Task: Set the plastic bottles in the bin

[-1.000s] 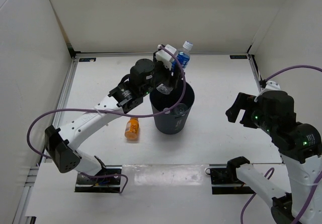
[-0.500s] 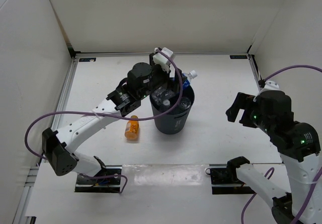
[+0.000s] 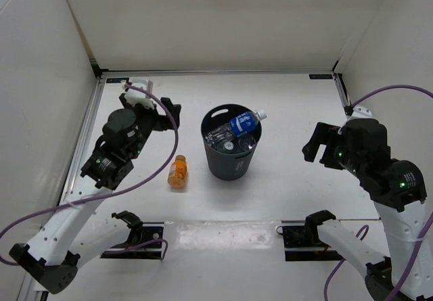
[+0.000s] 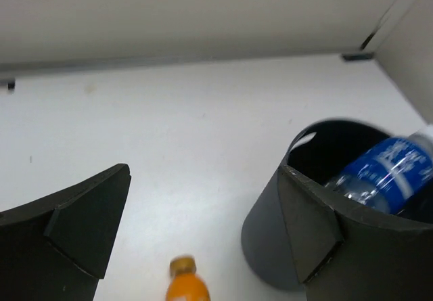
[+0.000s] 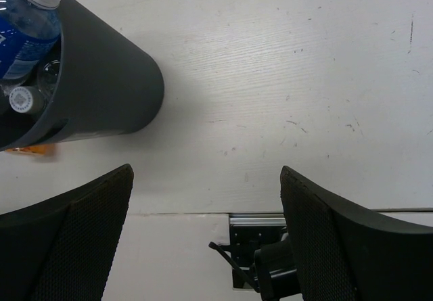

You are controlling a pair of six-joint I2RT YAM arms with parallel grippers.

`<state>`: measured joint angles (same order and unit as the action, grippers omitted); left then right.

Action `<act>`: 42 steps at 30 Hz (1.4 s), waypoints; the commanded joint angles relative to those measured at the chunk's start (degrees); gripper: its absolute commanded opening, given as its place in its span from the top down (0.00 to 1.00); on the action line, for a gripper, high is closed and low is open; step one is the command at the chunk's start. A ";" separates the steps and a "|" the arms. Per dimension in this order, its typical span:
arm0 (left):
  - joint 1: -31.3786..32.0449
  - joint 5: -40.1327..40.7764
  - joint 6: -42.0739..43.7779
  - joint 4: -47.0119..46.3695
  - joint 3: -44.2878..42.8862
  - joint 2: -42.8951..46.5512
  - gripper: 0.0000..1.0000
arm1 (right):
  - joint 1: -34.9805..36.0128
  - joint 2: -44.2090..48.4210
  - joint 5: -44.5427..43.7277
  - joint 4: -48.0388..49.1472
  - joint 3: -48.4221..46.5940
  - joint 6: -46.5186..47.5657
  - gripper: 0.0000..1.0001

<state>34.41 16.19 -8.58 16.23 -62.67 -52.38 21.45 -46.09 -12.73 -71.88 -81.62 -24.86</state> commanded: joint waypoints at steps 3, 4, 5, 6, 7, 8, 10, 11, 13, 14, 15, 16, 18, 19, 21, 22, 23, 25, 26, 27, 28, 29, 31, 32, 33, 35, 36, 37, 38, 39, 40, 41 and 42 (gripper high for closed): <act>-2.86 -3.53 -11.17 13.12 8.69 -0.62 0.00 | -0.27 -1.29 0.25 2.00 -0.11 0.52 0.10; -3.04 -5.01 -12.24 13.47 9.67 -1.23 0.00 | -0.53 -1.46 0.16 1.74 -0.11 0.52 0.10; -3.30 -5.81 -13.47 13.83 12.29 -2.02 0.00 | -0.62 -1.46 0.25 1.83 -0.20 0.52 0.10; -4.00 -6.60 -15.92 13.74 13.18 -3.33 0.00 | -0.88 -1.55 0.69 1.83 -0.38 0.60 0.10; -4.26 -9.48 -16.38 13.65 14.06 -4.21 0.00 | -1.76 -1.46 0.69 1.74 -0.38 0.60 0.10; -4.70 -10.11 -17.51 14.09 15.29 -5.70 0.00 | -1.85 -1.46 1.04 1.48 -0.38 0.52 0.10; -4.79 -11.69 -18.84 15.66 15.48 -8.26 0.00 | -2.55 -1.55 1.22 1.21 -0.73 0.34 0.10; -4.88 -11.96 -19.45 15.85 16.00 -9.66 0.00 | -2.73 -1.46 1.22 0.95 -0.73 0.25 0.10; -4.80 -13.63 -20.51 16.38 16.53 -11.16 0.00 | -3.52 -1.29 1.48 0.86 -0.90 0.08 0.10; -4.79 -13.64 -20.95 16.38 17.23 -12.12 0.00 | -3.78 -1.29 1.48 0.86 -0.82 0.16 0.10; -4.88 -14.07 -21.21 16.12 17.76 -13.00 0.00 | -4.31 -1.11 1.48 0.86 -0.82 -0.10 0.10; -4.88 -14.16 -21.56 16.38 17.94 -13.27 0.00 | -4.66 -1.11 1.74 0.77 -0.90 -0.10 0.10; -4.88 -15.57 -21.39 16.29 18.46 -15.81 0.00 | -5.10 -1.11 1.83 0.77 -0.99 -0.18 0.10; -4.88 -16.00 -21.39 16.55 18.55 -16.61 0.00 | -5.10 -1.20 1.75 0.60 -0.91 -0.01 0.10; -4.88 -17.41 -22.00 17.95 18.55 -19.95 0.00 | -4.84 -1.20 1.66 0.69 -1.08 0.16 0.10; -4.88 -17.42 -22.62 18.31 18.55 -20.56 0.00 | -4.75 -1.29 1.48 0.60 -1.17 0.25 0.10; -4.80 -16.89 -23.06 18.75 18.64 -21.61 0.00 | -4.84 -1.20 1.31 0.60 -1.17 0.17 0.10; -4.97 -16.45 -23.50 18.66 19.26 -22.24 0.00 | -5.01 -1.29 1.22 0.60 -0.99 0.17 0.10; -4.88 -16.45 -23.41 18.32 19.34 -22.85 0.00 | -5.10 -1.37 1.13 0.60 -0.99 0.17 0.10; -4.80 -16.45 -23.33 18.14 19.34 -23.29 0.00 | -4.93 -1.29 1.39 0.60 -0.91 0.08 0.10; -4.79 -16.45 -23.33 17.96 19.43 -23.99 0.00 | -4.84 -1.46 1.39 0.68 -0.64 0.08 0.10; -4.79 -16.36 -23.24 17.53 19.43 -24.69 0.00 | -4.84 -1.29 1.39 0.77 -0.73 0.16 0.10; -4.80 -16.45 -23.50 16.82 20.04 -25.49 0.00 | -4.84 -1.20 1.31 0.77 -0.64 0.17 0.10; -4.79 -16.45 -23.50 16.12 20.13 -25.93 0.04 | -4.75 -1.29 1.31 0.69 -0.55 0.17 0.10; -4.88 -16.45 -23.76 15.59 20.31 -26.02 0.05 | -4.93 -1.37 1.31 0.77 -0.73 0.34 0.10; -4.88 -16.71 -23.68 14.71 20.58 -26.28 0.11 | -4.67 -1.29 1.22 0.60 -0.73 0.25 0.10; -4.88 -16.80 -23.50 14.10 20.84 -26.11 0.19 | -4.67 -1.29 1.31 0.60 -0.73 0.34 0.10; -4.88 -17.15 -23.41 13.83 21.01 -25.85 0.24 | -4.49 -1.29 1.04 0.42 -0.82 0.43 0.10; -4.97 -17.67 -23.24 12.87 21.01 -25.49 0.29 | -4.23 -1.46 1.04 0.42 -0.82 0.34 0.10; -5.06 -17.77 -22.54 12.52 20.93 -25.40 0.39 | -4.40 -1.38 0.87 0.42 -0.90 0.51 0.10; -5.06 -18.20 -22.53 12.34 20.58 -25.06 0.42 | -4.40 -1.46 0.95 0.25 -0.90 0.52 0.10; -5.06 -18.21 -22.27 12.68 20.31 -24.79 0.44 | -4.49 -1.46 0.95 0.25 -0.90 0.34 0.10; -4.97 -18.21 -21.31 13.21 19.44 -23.66 0.44 | -4.58 -1.29 0.95 0.42 -0.99 0.43 0.10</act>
<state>29.74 -0.73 -31.27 30.94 -41.93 -78.89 16.88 -47.62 -11.42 -71.96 -81.60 -24.91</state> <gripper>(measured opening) 0.710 0.905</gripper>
